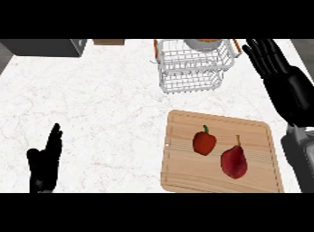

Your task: Pick the pear from the cutting board and place it in the tiered basket

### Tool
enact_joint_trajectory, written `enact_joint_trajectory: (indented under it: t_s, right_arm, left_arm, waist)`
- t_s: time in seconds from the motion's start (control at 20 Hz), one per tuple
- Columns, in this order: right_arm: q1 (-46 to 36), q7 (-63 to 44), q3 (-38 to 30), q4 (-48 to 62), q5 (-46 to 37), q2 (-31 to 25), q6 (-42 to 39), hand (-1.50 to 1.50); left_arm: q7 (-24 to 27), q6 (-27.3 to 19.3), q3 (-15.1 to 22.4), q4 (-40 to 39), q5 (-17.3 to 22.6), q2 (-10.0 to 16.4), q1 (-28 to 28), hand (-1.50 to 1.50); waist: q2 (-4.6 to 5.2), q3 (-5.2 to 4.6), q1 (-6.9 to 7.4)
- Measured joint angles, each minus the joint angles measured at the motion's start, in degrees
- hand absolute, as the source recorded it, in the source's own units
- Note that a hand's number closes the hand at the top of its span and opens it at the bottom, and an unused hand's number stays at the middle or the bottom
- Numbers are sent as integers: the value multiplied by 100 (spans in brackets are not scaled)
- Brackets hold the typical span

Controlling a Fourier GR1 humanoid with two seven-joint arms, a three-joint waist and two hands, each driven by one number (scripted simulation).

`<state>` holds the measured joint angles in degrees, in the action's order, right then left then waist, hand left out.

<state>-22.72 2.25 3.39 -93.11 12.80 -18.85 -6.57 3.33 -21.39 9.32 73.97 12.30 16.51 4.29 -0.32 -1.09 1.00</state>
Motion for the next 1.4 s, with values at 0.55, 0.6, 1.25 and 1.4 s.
enact_joint_trajectory:
  t_s: [0.55, 0.6, 1.25, 1.4]
  right_arm:
    - [1447, 516, -1919, 604, 1952, 644, 134, -150]
    - [1589, 495, -1978, 688, 2275, 719, -148, -150]
    - [3846, 964, -3006, -51, 2024, -979, -3034, -150]
    - [4060, 904, -3169, -689, 1171, -1520, -3004, -150]
  left_arm:
    - [191, -68, 237, 1004, -377, 37, -809, 0]
    - [151, -77, 306, 1046, -425, 7, -889, 0]
    - [-357, -145, 596, 1308, -749, -145, -1363, 0]
    - [-347, -134, 584, 1304, -760, -126, -1334, 0]
  waist:
    - [-11, 180, -513]
    - [-5, 176, -498]
    - [-6, 103, -318]
    - [-9, 90, -314]
